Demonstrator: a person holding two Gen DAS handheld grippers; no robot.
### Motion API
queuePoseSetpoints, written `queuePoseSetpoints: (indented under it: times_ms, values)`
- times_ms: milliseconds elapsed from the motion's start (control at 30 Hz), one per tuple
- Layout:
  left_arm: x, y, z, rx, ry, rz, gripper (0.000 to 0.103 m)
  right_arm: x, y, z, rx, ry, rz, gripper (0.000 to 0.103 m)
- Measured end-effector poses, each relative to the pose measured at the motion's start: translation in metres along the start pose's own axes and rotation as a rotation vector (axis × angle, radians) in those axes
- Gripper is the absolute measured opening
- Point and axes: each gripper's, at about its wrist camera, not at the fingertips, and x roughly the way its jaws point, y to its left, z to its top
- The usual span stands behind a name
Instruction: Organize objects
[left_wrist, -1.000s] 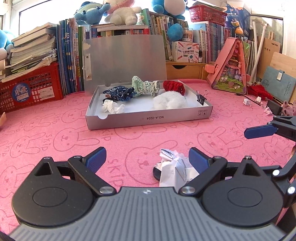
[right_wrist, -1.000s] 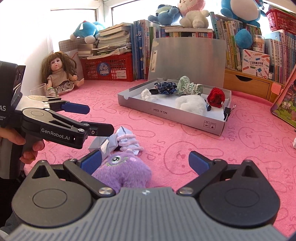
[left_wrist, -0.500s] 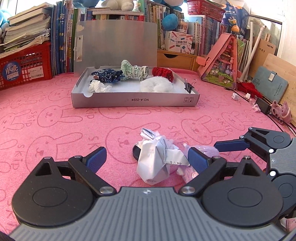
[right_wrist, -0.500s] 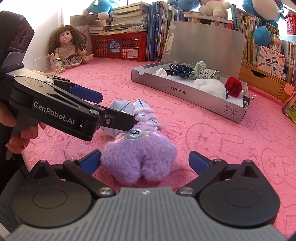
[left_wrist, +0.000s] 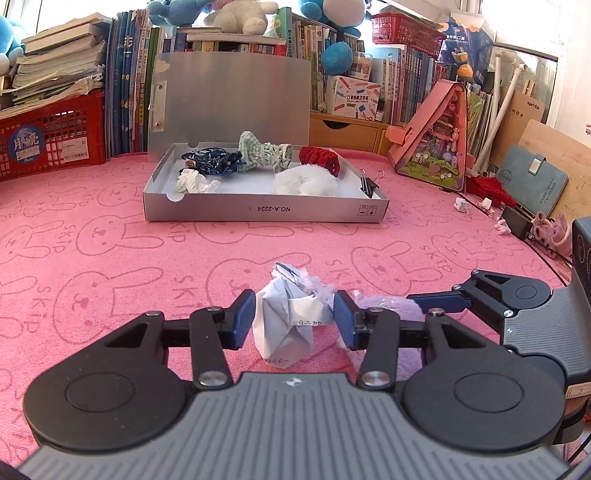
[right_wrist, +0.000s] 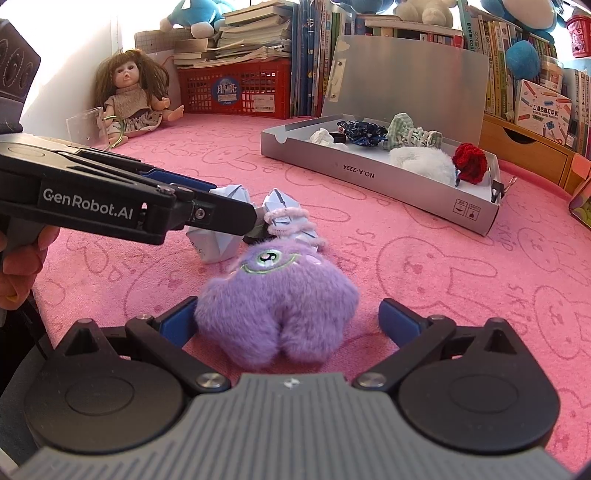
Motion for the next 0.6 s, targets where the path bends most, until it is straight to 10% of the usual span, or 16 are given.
queuePoseSetpoints:
  times_ms: [400, 600]
  values:
    - [-0.004, 0.025, -0.011, -0.046, 0.014, 0.108, 0.049, -0.003, -0.002, -0.002, 0.016, -0.028, 0.028, 0.096]
    - [-0.001, 0.025, -0.011, -0.041, 0.009, 0.126, 0.065, -0.004, -0.005, -0.002, 0.034, -0.042, 0.033, 0.093]
